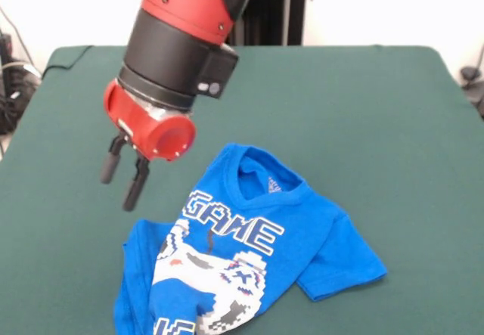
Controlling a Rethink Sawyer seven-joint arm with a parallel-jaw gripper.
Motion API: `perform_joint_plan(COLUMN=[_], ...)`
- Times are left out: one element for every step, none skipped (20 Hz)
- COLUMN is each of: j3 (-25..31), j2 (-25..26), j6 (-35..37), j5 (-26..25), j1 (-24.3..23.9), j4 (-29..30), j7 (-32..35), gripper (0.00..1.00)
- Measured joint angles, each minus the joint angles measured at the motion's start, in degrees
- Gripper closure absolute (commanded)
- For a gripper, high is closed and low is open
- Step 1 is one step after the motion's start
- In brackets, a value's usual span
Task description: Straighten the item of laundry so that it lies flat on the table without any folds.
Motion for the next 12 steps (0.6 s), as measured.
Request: perform_joint_plan(j3=[0.0, 0.0, 0.0, 0.0, 0.0, 0.0, 0.0, 0.0, 0.0, 0.0, 0.0, 0.0], j2=[0.4, 0.9, 1.6, 1.9, 2.5, 2.8, 3.2, 4.2, 4.5, 4.6, 5.4, 5.8], j6=[-0.1, -0.3, -0.6, -0.8, -1.1, -1.3, -1.6, -2.3, -2.6, -2.6, -3.0, -3.2], j5=[0.0, 0.0, 0.0, 0.0, 0.0, 0.0, 0.0, 0.1, 0.1, 0.1, 0.2, 0.3], j1=[0.0, 0.1, 0.2, 0.2, 0.3, 0.3, 0.4, 0.7, 0.8, 0.8, 1.0, 1.0], j4=[0.0, 0.0, 0.0, 0.0, 0.0, 0.0, 0.0, 0.0, 0.0, 0.0, 0.0, 0.0], j7=[0.0, 0.0, 0.0, 0.0, 0.0, 0.0, 0.0, 0.0, 0.0, 0.0, 0.0, 0.0], gripper=[0.0, 0.0, 0.0, 0.0, 0.0, 0.0, 0.0, 0.0, 0.0, 0.0, 0.0, 0.0])
